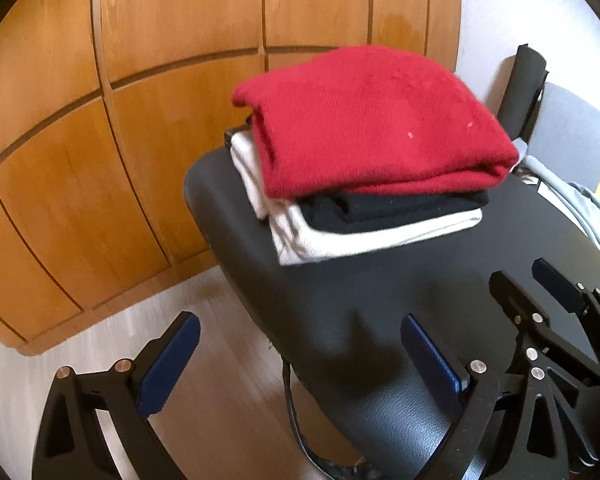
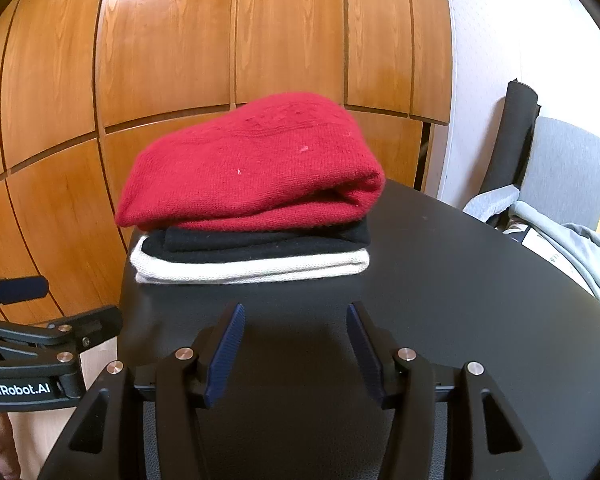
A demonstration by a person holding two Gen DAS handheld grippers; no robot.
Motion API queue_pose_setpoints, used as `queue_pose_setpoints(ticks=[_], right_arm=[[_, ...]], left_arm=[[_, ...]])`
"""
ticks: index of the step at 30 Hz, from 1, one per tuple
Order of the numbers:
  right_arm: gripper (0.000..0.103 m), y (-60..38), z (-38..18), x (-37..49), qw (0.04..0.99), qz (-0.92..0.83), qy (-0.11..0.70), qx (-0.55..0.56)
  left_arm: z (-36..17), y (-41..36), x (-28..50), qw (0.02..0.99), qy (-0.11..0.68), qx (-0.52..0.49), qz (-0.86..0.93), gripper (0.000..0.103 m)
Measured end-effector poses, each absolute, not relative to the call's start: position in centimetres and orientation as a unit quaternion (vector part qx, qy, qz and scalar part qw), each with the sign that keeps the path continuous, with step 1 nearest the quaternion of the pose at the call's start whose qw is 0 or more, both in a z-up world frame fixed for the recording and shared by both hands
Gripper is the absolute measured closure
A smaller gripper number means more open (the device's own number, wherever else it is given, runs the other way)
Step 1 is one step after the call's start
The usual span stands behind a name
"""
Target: Fold clothes
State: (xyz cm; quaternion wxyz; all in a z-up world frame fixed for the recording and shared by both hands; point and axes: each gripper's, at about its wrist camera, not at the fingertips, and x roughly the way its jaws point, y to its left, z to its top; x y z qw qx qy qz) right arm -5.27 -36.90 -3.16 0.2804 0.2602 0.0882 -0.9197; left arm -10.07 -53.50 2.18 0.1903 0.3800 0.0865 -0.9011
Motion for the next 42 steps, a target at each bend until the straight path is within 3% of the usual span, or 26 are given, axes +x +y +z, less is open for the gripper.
queue_pose_setpoints(ticks=[42], right_arm=[[0.046,-36.35,-3.27,-5.54,0.28,-0.919,0.07,0.267]], left_arm=[[1.42,-52.95,-9.64,0.172,0.096,0.415,-0.888,0.001]])
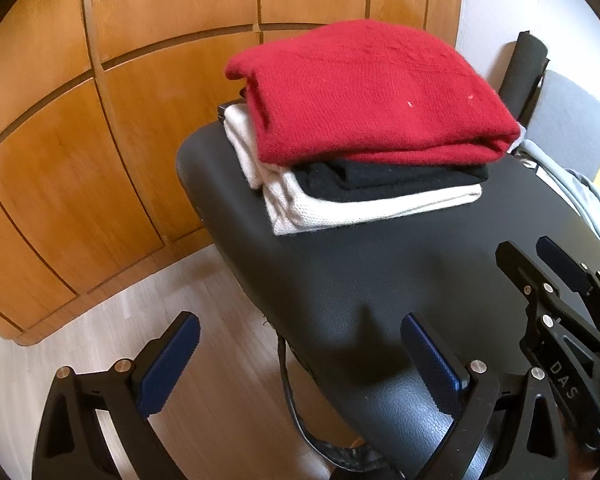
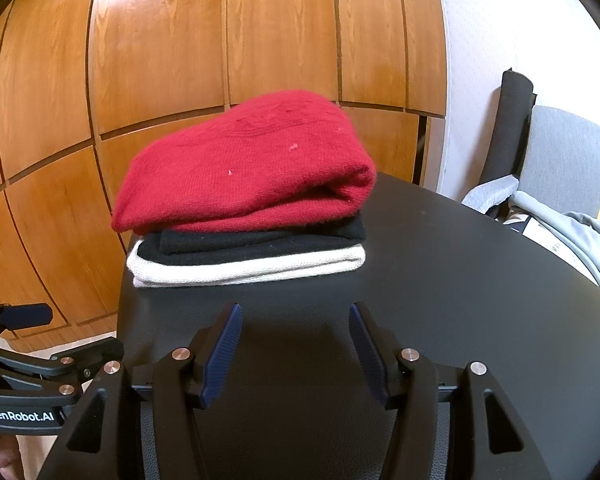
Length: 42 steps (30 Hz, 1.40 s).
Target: Fold clothes
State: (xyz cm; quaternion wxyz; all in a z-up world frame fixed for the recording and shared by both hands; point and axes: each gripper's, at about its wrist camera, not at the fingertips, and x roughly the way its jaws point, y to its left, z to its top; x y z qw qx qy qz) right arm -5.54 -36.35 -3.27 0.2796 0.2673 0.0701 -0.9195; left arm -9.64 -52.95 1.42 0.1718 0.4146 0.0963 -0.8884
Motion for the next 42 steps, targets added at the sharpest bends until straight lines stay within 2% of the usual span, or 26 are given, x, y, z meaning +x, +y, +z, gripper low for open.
queue_pose_setpoints(ticks=[12,20,26,32,37,42], right_arm=[[0.046,-36.4,-3.3,-5.6,0.279,-0.919,0.069,0.27],[0.046,-36.4,-3.3,-5.6,0.28,-0.919,0.068,0.27],[0.046,-36.6,-3.3,-5.6,0.28,-0.919,0.072,0.268],[0.046,-36.5,-3.3,-5.6,0.28,-0.919,0.07,0.267],[0.046,-36.6,-3.3,-5.5,0.28,-0.919,0.071,0.267],[0.046,-36.5,-3.3,-5.6,0.28,-0.919,0.067,0.268]], left_arm=[[1.5,-53.3,-9.5,0.171,0.108,0.411,-0.889,0.001],[1.1,-54.1,-9.6,0.144,0.174,0.416,-0.881,0.001],[1.2,-53.4,-9.3,0.157,0.136,0.405,-0.89,0.001],[1.3,-51.7,-9.8,0.167,0.059,0.427,-0.887,0.0],[1.6,-51.8,-9.4,0.139,0.083,0.42,-0.893,0.0],[1.6,-52.0,-9.0,0.154,0.094,0.411,-0.894,0.0]])
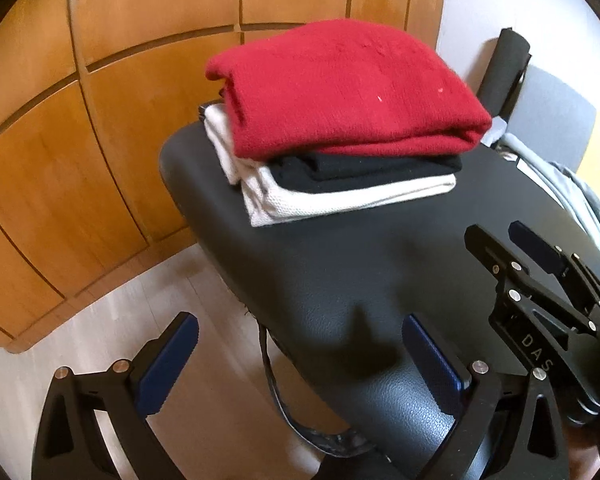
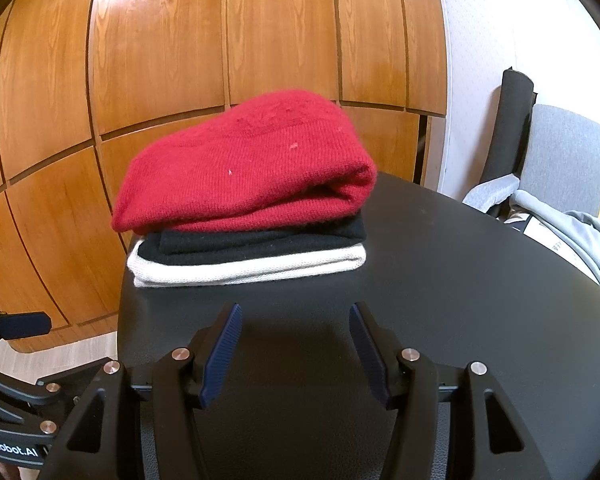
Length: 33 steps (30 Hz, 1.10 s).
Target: Fold clothes
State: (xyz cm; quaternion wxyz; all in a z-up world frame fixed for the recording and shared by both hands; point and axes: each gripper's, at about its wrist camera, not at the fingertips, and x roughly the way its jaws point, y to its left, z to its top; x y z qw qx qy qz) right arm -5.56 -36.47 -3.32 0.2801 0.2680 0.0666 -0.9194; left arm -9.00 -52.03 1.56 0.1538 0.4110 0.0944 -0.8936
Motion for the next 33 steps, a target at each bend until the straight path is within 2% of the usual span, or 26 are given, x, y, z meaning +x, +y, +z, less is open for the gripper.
queue_pose_setpoints(ticks=[8,19,33], right_arm=[[0.046,-36.4,-3.3,-5.6,0.281,-0.919,0.066,0.267],[0.046,-36.3,-3.3,-5.6,0.282,-0.919,0.067,0.268],[0.046,-36.3,-3.3,-5.6,0.281,-0.919,0.064,0.269]], left_arm=[[0.4,-53.1,-8.4,0.168,0.15,0.421,-0.878,0.0],[2.0,-51.2,-8.3,0.155,0.077,0.395,-0.902,0.0],[1.7,-51.3,-8.2,0.151,0.089,0.404,-0.898,0.0]])
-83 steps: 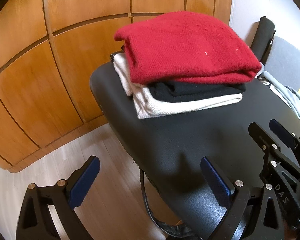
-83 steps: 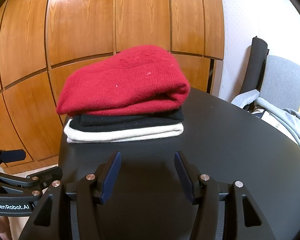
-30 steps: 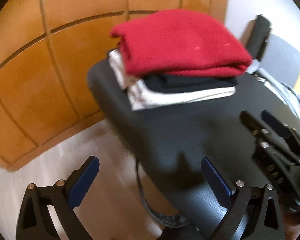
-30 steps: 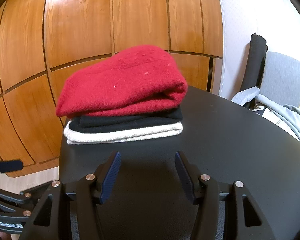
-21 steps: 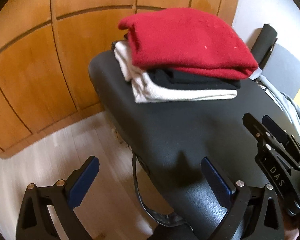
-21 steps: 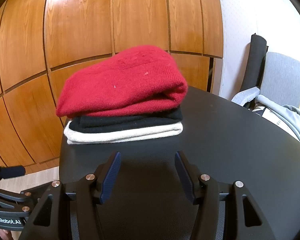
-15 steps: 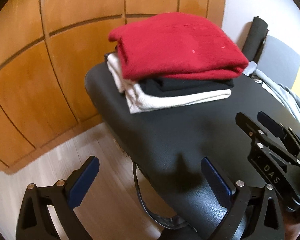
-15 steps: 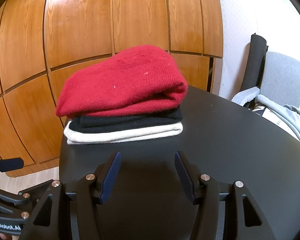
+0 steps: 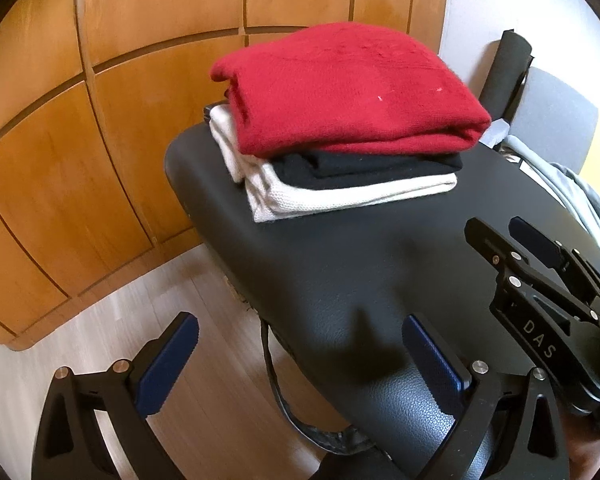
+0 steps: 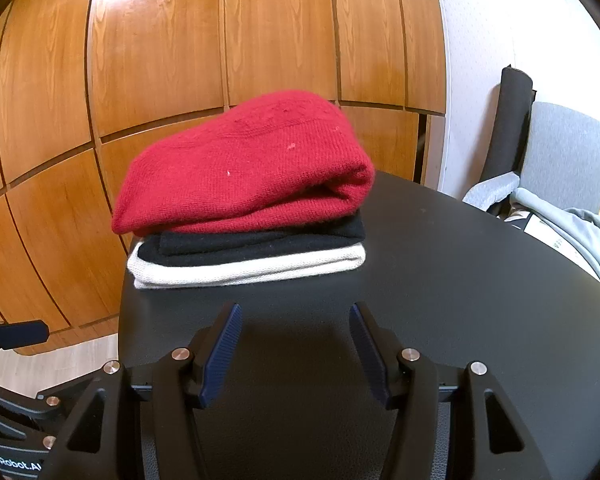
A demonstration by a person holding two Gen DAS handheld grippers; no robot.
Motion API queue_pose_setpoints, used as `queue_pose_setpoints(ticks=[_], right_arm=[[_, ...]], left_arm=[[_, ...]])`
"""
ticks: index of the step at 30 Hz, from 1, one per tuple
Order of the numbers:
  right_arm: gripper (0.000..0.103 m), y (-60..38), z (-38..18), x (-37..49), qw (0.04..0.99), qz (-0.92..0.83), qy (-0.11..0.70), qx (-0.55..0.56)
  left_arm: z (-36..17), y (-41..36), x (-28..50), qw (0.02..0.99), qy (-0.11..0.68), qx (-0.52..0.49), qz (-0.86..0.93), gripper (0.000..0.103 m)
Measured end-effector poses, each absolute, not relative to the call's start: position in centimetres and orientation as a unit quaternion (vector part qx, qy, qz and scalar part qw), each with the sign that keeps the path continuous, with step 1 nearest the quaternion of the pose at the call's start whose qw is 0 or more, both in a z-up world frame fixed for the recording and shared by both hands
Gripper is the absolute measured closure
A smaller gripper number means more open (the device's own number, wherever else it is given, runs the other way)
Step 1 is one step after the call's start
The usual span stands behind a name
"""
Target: Fold clothes
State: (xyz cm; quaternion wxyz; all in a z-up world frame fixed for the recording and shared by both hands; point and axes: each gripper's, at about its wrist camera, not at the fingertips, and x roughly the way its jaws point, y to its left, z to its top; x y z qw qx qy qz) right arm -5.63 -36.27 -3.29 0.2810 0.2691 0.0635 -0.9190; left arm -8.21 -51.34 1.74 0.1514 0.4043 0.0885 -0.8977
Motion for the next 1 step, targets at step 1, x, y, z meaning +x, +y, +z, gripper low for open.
queue_pose_setpoints(ticks=[1], right_arm=[[0.046,-36.28,-3.29,-5.63,0.281,-0.919,0.063,0.269]], left_arm=[[1.75,-51.22,-8.2,0.153,0.084,0.403,-0.898,0.0]])
